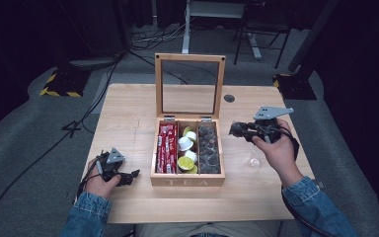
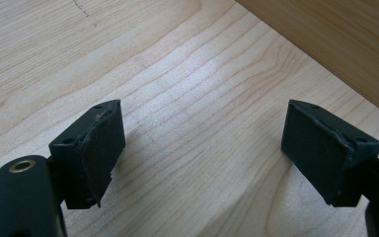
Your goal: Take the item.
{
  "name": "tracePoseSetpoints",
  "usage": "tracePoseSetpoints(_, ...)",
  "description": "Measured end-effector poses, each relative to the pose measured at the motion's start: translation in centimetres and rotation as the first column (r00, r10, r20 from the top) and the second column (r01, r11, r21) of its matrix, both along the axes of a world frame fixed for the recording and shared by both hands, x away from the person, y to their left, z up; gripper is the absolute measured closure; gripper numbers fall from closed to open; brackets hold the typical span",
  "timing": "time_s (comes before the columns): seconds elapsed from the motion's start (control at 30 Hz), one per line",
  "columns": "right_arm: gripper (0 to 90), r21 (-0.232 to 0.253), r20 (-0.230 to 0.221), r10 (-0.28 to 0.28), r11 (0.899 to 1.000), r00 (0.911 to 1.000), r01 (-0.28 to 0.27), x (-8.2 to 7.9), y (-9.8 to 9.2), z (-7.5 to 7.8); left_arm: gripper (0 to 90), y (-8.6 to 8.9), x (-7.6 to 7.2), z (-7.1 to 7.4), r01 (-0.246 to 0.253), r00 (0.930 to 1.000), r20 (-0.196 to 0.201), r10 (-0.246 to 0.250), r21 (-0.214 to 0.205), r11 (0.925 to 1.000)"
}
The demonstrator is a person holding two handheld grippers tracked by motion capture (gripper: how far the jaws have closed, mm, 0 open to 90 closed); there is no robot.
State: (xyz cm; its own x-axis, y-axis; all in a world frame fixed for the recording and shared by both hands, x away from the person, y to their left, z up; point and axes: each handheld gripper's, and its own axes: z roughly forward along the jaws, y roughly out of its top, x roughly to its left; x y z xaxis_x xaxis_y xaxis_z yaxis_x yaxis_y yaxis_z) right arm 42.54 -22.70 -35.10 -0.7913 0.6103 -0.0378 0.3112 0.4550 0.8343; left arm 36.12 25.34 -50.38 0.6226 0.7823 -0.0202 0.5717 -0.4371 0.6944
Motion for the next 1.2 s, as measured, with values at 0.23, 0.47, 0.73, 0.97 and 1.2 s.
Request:
tracePoseSetpoints(0.23,75.4,0.000,0.003,-0.037,0.999,0.9993,0.037,-0.4,-1.9,0.4,17.2,0.0,0.0,0.0,0.000,1.0000,0.001,0.000,0.001,1.0000)
tracePoseSetpoints(0.47,75.4,-0.007,0.000,-0.076,0.997,0.9971,0.076,-1.0,-4.0,0.4,17.3,0.0,-0.1,0.0,-0.005,1.0000,0.001,0.005,0.003,1.0000)
tracePoseSetpoints(0.73,75.3,-0.014,-0.002,-0.130,0.991,0.9915,0.130,-1.4,-6.2,-0.2,17.3,0.0,-0.1,0.0,-0.005,1.0000,0.002,0.005,0.004,1.0000)
tracePoseSetpoints(0.97,75.2,-0.012,-0.019,-0.173,0.985,0.9847,0.173,-1.8,-7.9,-0.7,17.3,0.0,-0.1,0.0,-0.005,1.0000,0.001,0.005,0.004,1.0000)
tracePoseSetpoints(1.2,75.2,-0.032,-0.039,-0.190,0.981,0.9810,0.189,-2.0,-8.6,-1.7,17.3,0.0,-0.1,0.0,-0.005,1.0000,0.001,0.005,0.004,1.0000)
